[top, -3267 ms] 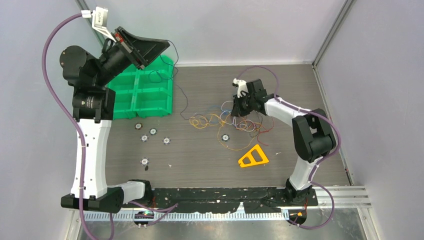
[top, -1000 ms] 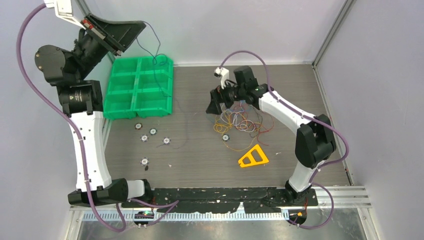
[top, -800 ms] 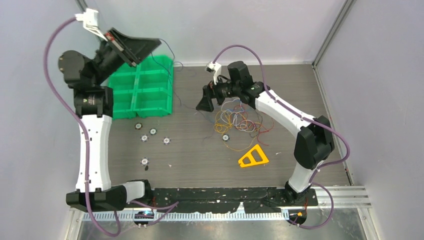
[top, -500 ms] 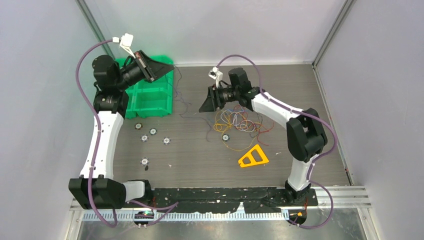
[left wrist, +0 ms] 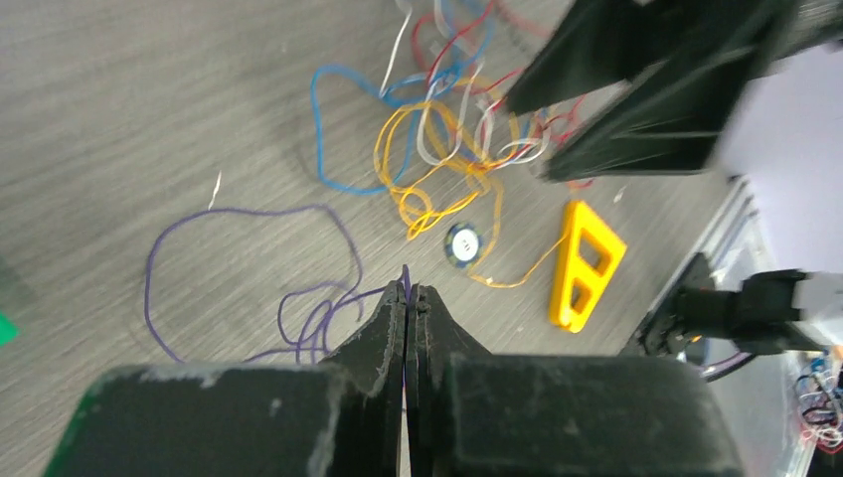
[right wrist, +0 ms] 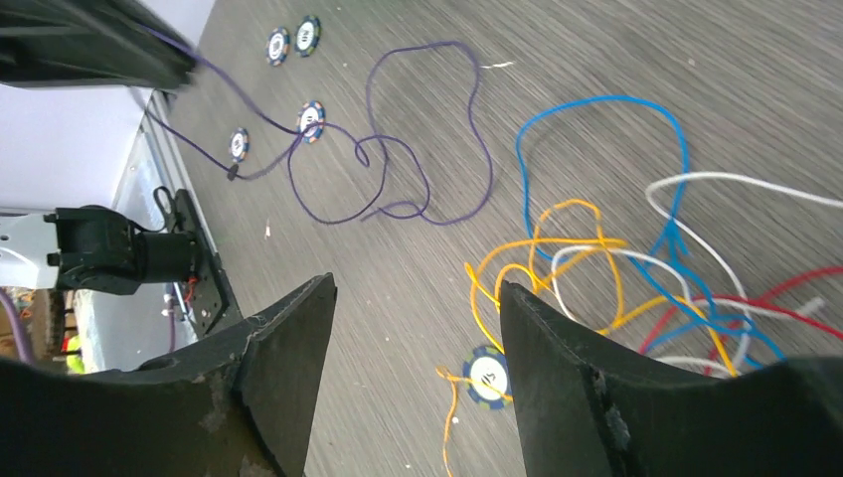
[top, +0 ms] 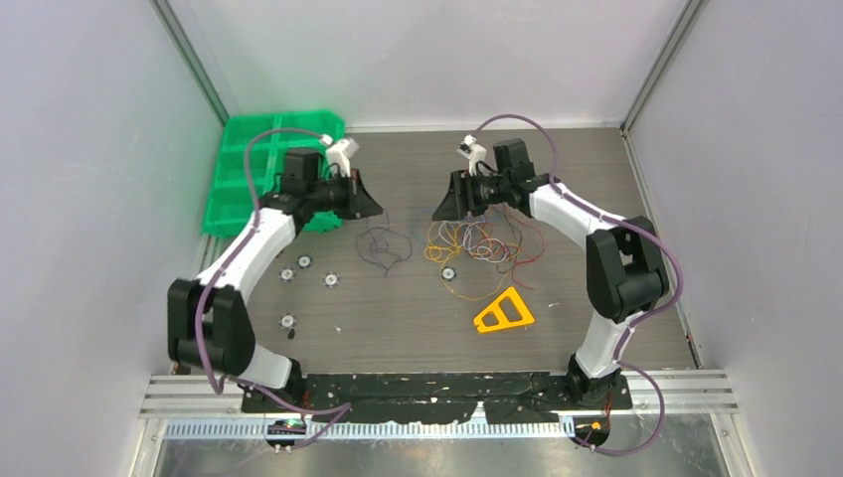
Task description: Untangle the cables
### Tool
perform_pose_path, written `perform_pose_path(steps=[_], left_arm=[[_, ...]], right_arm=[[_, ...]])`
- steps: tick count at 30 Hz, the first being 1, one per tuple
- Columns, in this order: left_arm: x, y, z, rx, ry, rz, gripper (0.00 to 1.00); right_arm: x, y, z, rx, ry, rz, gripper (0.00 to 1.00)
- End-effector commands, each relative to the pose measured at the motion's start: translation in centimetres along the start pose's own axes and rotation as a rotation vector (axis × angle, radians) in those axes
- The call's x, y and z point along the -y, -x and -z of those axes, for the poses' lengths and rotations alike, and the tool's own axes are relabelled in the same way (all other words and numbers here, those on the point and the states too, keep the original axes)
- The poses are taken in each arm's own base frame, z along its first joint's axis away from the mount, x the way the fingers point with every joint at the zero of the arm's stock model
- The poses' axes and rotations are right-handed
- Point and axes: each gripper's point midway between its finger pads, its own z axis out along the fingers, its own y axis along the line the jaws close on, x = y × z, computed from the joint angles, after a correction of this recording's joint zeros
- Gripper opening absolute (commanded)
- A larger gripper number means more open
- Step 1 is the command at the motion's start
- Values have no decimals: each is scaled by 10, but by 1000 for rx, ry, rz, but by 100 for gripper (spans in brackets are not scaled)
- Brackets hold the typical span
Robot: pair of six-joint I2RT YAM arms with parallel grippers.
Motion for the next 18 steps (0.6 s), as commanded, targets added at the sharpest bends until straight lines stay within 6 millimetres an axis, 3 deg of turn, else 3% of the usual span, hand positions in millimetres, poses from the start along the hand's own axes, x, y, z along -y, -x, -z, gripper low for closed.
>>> perform_pose_path(steps=[1, 6, 7, 11, 15, 18], left_arm=[[-21, -24, -36, -110, 92, -103, 0], [-27, -67, -68, -259, 108, -120, 0], [-29, -75, -71, -285, 113, -119, 4], [-38, -99, -76, -362, 145, -100, 29], [-49, -110, -69, -395, 205, -125, 64], [-53, -116, -64, -411, 232, -171, 73]], right_arm=[[-11, 2, 25, 8, -37, 86, 68], [-5, -8, 33, -2, -59, 88, 68], [-5, -10, 34, -8, -60, 84, 68], [-4, -14, 35, -20, -57, 74, 68], [-5, -17, 36, -28, -54, 75, 69], [-5, -18, 37, -30, -51, 73, 69]])
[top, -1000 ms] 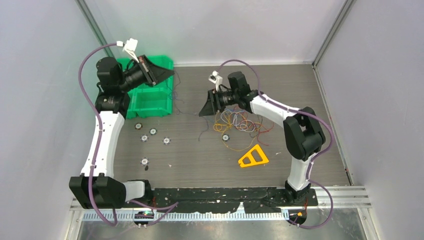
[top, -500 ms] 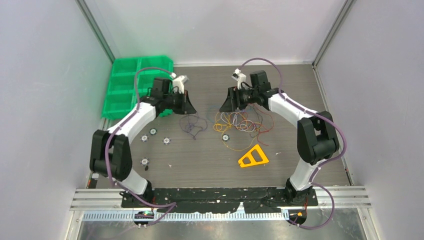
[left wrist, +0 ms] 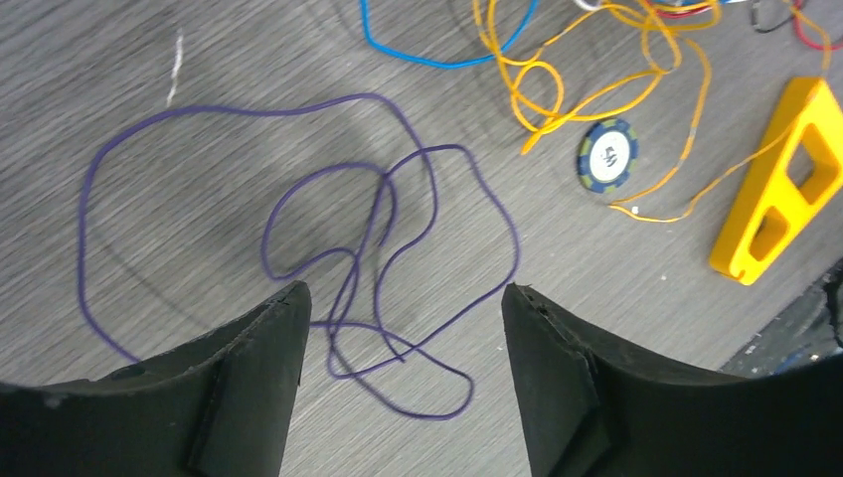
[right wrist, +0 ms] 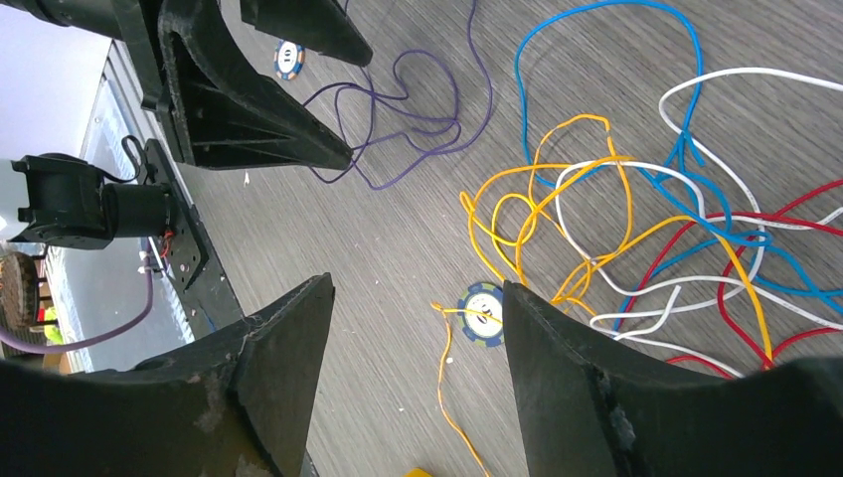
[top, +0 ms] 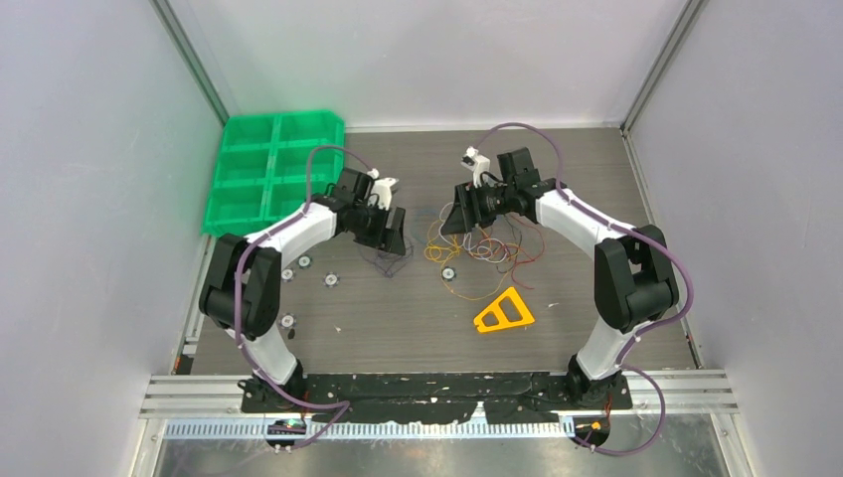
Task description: Untangle the cables
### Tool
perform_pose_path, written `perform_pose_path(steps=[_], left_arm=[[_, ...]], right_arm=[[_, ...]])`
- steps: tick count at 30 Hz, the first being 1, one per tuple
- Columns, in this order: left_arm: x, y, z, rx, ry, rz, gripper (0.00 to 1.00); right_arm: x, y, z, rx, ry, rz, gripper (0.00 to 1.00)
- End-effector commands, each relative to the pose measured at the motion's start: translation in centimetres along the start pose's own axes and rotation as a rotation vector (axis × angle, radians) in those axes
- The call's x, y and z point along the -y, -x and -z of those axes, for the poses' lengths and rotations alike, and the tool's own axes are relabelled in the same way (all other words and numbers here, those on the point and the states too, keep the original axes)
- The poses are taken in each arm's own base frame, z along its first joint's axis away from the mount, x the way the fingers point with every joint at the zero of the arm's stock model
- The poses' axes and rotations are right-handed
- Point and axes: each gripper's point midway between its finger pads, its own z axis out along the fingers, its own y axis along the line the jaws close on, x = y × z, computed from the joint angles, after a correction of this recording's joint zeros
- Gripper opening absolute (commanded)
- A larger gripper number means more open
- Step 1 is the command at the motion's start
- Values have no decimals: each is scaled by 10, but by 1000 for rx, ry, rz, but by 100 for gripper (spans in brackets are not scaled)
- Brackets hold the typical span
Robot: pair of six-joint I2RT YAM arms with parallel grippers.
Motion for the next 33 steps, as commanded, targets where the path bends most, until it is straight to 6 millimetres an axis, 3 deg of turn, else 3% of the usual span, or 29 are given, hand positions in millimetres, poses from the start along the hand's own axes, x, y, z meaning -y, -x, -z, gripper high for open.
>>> perform_pose_path(steps=[1, 13, 21, 25, 30, 32, 33], left_arm=[[-7, -2, 7, -1, 82, -88, 73], [-10, -12, -19, -103, 238, -242, 74], [-11, -27, -37, -196, 257, -248, 68], [-15, -39, -42, -233, 268, -203, 52], [-17, -45, -45, -263, 289, -191, 13], [-18, -44, -45, -272, 291, -194, 0], [-17, -41, -43, -268, 289, -196, 0]], right_arm=[[-10, 11, 12, 37, 7, 53, 69], [-7, 7, 14, 34, 1, 38, 70], [-5, 6, 19, 34, -8, 35, 70], [-2, 5, 21, 35, -12, 29, 70], [-1, 3, 22, 34, -13, 26, 69], [-1, 3, 23, 34, -13, 25, 69], [-1, 2, 23, 31, -14, 22, 69]])
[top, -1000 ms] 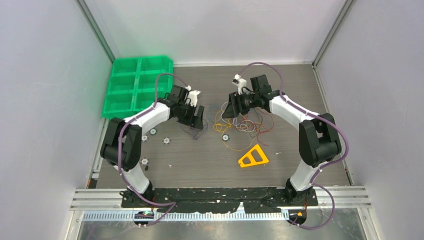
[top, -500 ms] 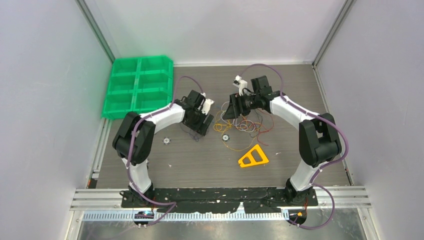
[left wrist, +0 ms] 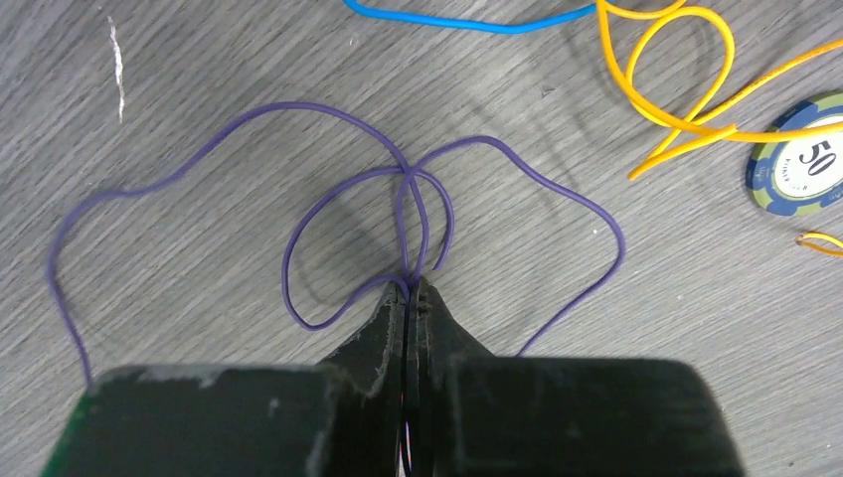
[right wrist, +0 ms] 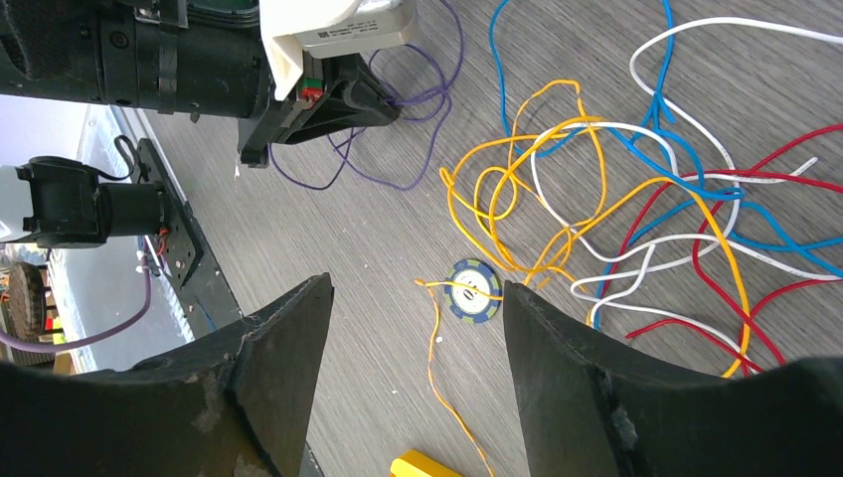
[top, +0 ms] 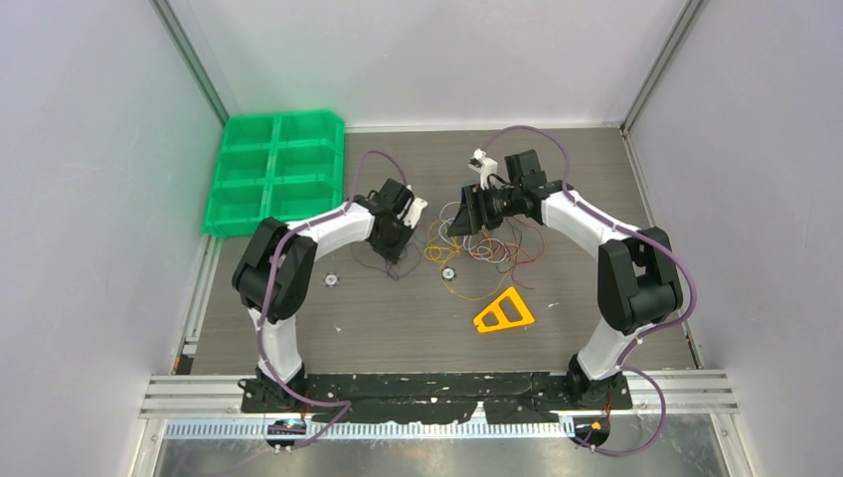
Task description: Untangle the cables
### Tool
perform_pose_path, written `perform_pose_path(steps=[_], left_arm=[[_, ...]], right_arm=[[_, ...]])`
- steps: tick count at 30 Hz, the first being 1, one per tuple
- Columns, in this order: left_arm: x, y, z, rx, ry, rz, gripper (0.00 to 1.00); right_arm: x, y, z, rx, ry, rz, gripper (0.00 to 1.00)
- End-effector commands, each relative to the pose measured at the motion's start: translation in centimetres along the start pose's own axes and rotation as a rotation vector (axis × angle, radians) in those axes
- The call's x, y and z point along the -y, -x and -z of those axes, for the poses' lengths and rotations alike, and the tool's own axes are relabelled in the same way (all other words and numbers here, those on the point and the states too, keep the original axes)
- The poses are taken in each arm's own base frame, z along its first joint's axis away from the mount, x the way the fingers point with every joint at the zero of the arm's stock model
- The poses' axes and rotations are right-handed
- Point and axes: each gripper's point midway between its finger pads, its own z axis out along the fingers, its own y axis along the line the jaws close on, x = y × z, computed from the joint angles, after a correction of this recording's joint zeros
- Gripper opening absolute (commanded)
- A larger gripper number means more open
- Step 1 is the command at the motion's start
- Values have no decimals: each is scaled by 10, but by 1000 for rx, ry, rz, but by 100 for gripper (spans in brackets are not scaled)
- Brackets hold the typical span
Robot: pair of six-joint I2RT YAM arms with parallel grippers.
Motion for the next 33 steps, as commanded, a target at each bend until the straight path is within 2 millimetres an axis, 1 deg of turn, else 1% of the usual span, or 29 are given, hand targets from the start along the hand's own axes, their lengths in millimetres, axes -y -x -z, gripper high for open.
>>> perform_pose_path(steps=[1, 4, 7, 10, 11, 13, 14, 16, 18, 19, 21, 23, 24, 25, 27, 28, 29, 31, 33], left_arm=[[2, -8, 2, -54, -2, -8, 0], [4, 8, 40, 53, -9, -61, 0], [8, 24, 93, 188, -41, -93, 0], [6, 37, 144, 301, -59, -99, 0], [2, 44, 165, 345, -62, -89, 0], [-6, 54, 195, 411, -83, -68, 0], [-14, 61, 210, 448, -82, -51, 0], [-32, 82, 247, 563, -95, -20, 0], [-54, 102, 282, 668, -92, 3, 0], [-69, 112, 297, 716, -68, 10, 0], [-101, 130, 319, 779, -10, 29, 0], [-135, 147, 336, 832, 27, 84, 0], [-152, 156, 340, 855, 39, 116, 0], [-179, 161, 347, 886, 64, 169, 0], [-219, 175, 352, 945, 77, 247, 0], [-236, 183, 354, 974, 86, 259, 0], [-258, 187, 358, 1007, 113, 283, 0], [-299, 195, 358, 1084, 131, 346, 0], [-339, 198, 355, 1162, 125, 439, 0]], right_arm=[[-12, 11, 14, 37, 10, 55, 69], [-14, 11, 18, 32, 11, 60, 69], [-17, 14, 23, 33, 12, 68, 68], [-22, 18, 27, 36, 19, 76, 68], [-25, 19, 30, 37, 19, 78, 69], [-26, 21, 33, 36, 15, 83, 69], [-28, 23, 36, 35, 13, 84, 68], [-29, 28, 41, 34, 5, 100, 68], [-30, 31, 47, 31, -3, 110, 68], [-29, 33, 49, 32, -6, 118, 68], [-30, 34, 54, 27, -16, 123, 68], [-30, 35, 56, 17, -23, 131, 68], [-29, 34, 59, 8, -33, 132, 68], [-28, 32, 59, -5, -37, 137, 68], [-24, 31, 59, -13, -57, 148, 68], [-21, 29, 58, -19, -63, 148, 68], [-19, 27, 57, -25, -65, 158, 68], [-12, 23, 54, -40, -79, 173, 68], [-6, 20, 53, -61, -90, 188, 68]])
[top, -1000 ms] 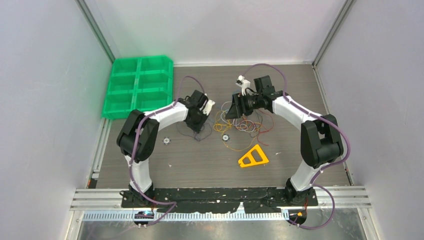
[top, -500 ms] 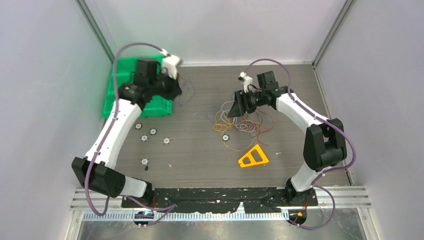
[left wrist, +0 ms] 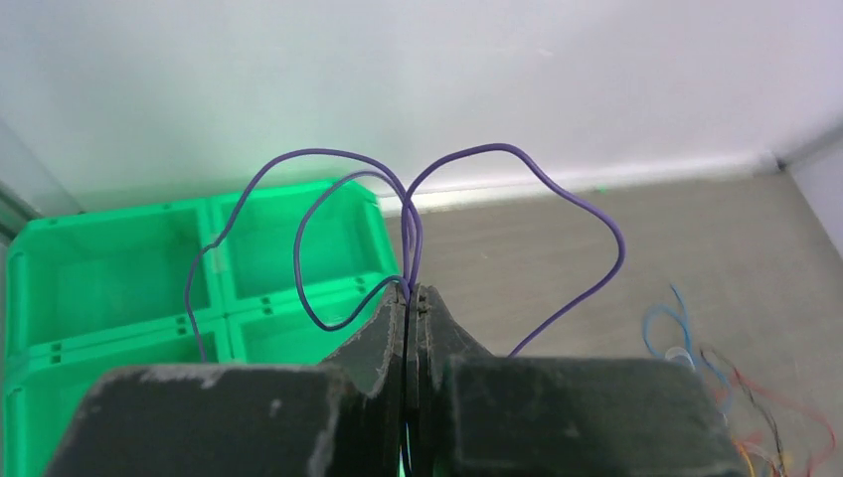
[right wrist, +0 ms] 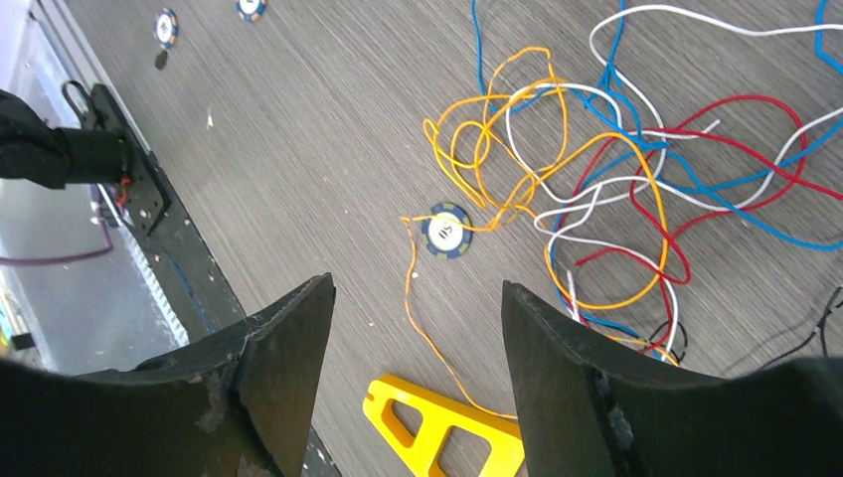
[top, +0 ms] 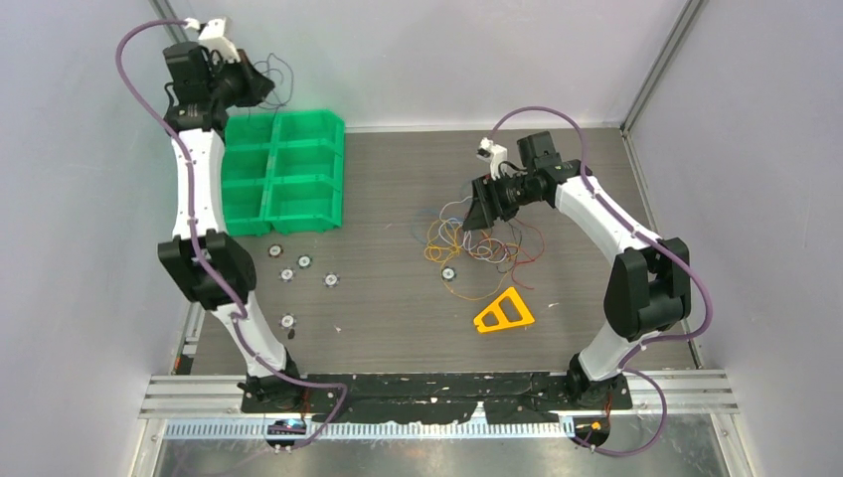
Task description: Untangle the cables
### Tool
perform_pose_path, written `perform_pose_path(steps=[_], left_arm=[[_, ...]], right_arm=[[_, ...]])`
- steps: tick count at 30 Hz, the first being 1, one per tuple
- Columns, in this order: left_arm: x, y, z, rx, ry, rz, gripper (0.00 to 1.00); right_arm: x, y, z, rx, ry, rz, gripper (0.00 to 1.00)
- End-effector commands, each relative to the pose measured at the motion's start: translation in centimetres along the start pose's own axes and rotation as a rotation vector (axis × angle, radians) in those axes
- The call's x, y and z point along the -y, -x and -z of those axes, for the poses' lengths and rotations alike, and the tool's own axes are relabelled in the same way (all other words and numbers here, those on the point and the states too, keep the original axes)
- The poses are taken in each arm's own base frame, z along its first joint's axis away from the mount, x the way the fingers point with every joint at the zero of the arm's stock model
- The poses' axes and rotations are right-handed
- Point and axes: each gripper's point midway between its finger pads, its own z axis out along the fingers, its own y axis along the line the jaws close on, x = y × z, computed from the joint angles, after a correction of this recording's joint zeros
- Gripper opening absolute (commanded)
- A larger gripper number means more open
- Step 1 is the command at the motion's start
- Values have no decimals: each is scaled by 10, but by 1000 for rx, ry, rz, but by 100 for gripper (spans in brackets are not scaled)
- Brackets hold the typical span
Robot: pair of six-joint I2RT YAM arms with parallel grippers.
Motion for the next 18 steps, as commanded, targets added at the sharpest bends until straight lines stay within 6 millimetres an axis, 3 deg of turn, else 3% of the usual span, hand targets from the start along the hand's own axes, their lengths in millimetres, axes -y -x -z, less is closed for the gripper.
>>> perform_pose_path(steps=[1, 2, 5, 9, 13, 18], left_arm=[[-66, 34, -28, 205, 21, 178, 0], [-79, 38, -34, 239, 17, 205, 0], [-122, 24, -61, 279, 45, 258, 0], [-158, 4, -88, 316, 72, 258, 0], [-196, -24, -109, 327, 144, 253, 0], [-241, -70, -122, 260, 308, 268, 0]], right_arm=[[4, 7, 8, -4, -33, 93, 68], [7, 3, 6, -25, -31, 89, 68], [9, -1, 2, -55, -16, 72, 68], [14, -16, -6, -111, 3, 46, 69], [16, -26, -6, -179, 16, 41, 69], [17, -18, -6, -199, 25, 34, 69]])
